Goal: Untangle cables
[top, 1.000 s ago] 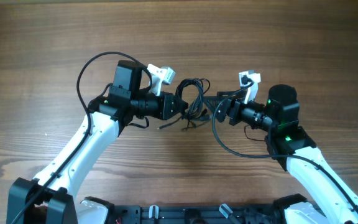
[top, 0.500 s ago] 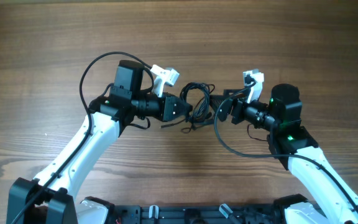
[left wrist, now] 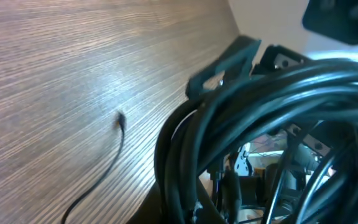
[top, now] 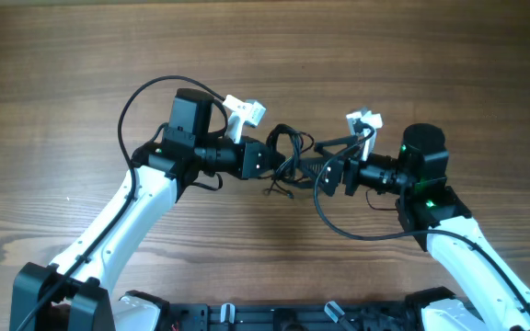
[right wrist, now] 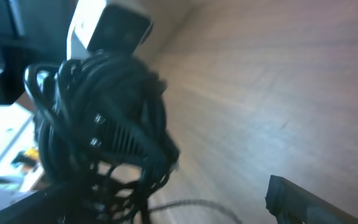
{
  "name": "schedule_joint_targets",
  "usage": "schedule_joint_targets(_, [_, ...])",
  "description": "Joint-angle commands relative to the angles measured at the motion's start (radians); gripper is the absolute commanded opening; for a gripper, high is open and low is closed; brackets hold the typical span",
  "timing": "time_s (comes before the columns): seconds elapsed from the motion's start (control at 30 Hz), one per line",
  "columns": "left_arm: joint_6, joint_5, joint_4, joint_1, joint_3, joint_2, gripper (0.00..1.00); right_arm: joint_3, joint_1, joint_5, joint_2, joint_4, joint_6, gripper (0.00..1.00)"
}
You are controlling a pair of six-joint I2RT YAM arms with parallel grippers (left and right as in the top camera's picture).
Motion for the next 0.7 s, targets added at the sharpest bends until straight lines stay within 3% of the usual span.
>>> schedule_joint_targets(0.0, [-0.035, -0.046, 0.057, -0.003, 0.008, -0.006, 0.04, 0.005, 0.001, -0.095, -0.004, -0.013, 0.014, 0.98])
schedule_joint_targets(0.37, [-0.056, -0.08, 0.102, -0.082, 0.008, -0.006, 0.04, 0.005, 0.014, 0.116, 0.016, 0.033, 0.028, 0.97])
schedule_joint_targets(0.5, [-0.063, -0.063, 0.09, -0.033, 0.008, -0.006, 0.04, 0.005, -0.092, 0.031, -0.002, 0.036, 0.021, 0.96])
schedule_joint_targets(0.67, [0.007, 0.083, 0.087, 0.032, 0.008, -0.006, 0.04, 0.005, -0.178, -0.087, -0.006, 0.044, -0.058, 0.99])
